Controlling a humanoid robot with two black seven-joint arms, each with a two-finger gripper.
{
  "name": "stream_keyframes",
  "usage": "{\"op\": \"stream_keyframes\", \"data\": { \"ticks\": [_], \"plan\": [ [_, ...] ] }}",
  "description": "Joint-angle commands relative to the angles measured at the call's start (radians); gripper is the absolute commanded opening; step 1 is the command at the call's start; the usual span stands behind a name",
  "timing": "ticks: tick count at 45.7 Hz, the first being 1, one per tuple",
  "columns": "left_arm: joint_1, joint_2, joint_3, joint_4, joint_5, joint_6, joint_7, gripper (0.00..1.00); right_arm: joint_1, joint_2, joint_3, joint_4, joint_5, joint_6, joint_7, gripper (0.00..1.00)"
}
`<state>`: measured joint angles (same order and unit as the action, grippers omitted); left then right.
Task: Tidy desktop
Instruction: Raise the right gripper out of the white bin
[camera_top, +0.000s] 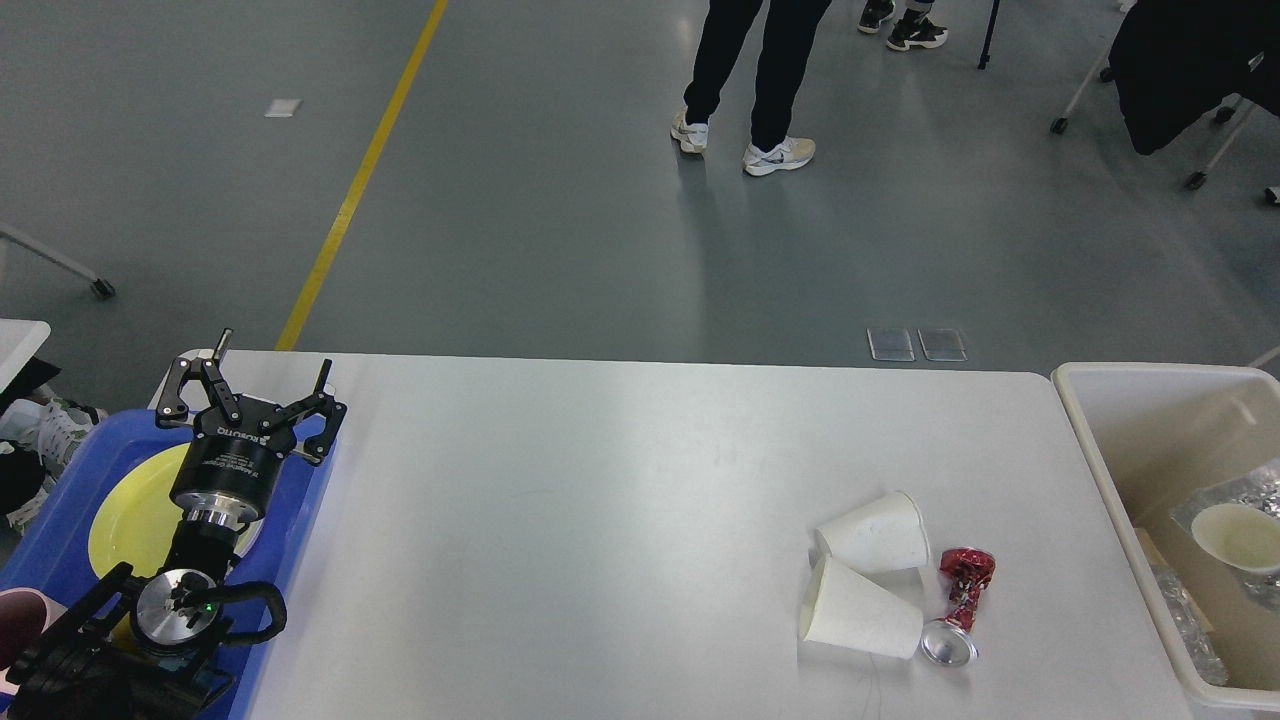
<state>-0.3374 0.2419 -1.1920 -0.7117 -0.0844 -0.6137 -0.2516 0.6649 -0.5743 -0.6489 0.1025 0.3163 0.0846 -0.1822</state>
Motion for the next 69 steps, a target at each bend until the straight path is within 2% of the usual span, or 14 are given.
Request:
{"op": "stream_keyframes", "data": {
  "ticks": [1,7,25,27,32,33,34,54,63,69],
  "plan": [
    [0.0,0.0,0.0,0.0,0.0,0.0,0.0,0.96,-0.042,0.005,0.032,0.0,0.0,-0.049,0.006,0.0],
    [0.0,-0.001,0.0,0.0,0.0,0.0,0.0,0.96,-0.099,0.047,0.032,0.0,0.0,-0.134,0.004,0.0],
    [0.0,0.0,0.0,0.0,0.0,0.002,0.0,0.96,-0.145,0.099,0.026,0.0,-0.002,-0.181,0.004,0.0],
    [0.0,-0.001,0.0,0.0,0.0,0.0,0.0,0.96,-0.145,0.1,0.029,0.0,-0.002,-0.187,0.004,0.19],
    [0.0,-0.001,0.0,0.0,0.0,0.0,-0.002,0.96,-0.145,0.113,0.023,0.0,-0.002,-0.25,0.004,0.87],
    [0.0,-0.001,0.0,0.0,0.0,0.0,0.0,0.96,-0.145,0.114,0.023,0.0,-0.002,-0.264,0.004,0.96],
    [0.0,0.0,0.0,0.0,0.0,0.0,0.0,0.96,-0.145,0.117,0.023,0.0,-0.002,-0.276,0.004,1.0],
    [0.0,-0.001,0.0,0.0,0.0,0.002,0.0,0.96,-0.098,0.123,0.014,0.016,-0.014,-0.286,-0.005,1.0],
    [-0.002,-0.001,0.0,0.0,0.0,0.0,0.0,0.96,0.071,0.119,-0.124,0.036,-0.082,-0.175,-0.025,1.0],
    [-0.002,0.0,0.0,0.0,0.0,0.0,0.0,0.96,0.243,0.117,-0.28,0.108,-0.083,-0.068,-0.026,1.0]
  ]
}}
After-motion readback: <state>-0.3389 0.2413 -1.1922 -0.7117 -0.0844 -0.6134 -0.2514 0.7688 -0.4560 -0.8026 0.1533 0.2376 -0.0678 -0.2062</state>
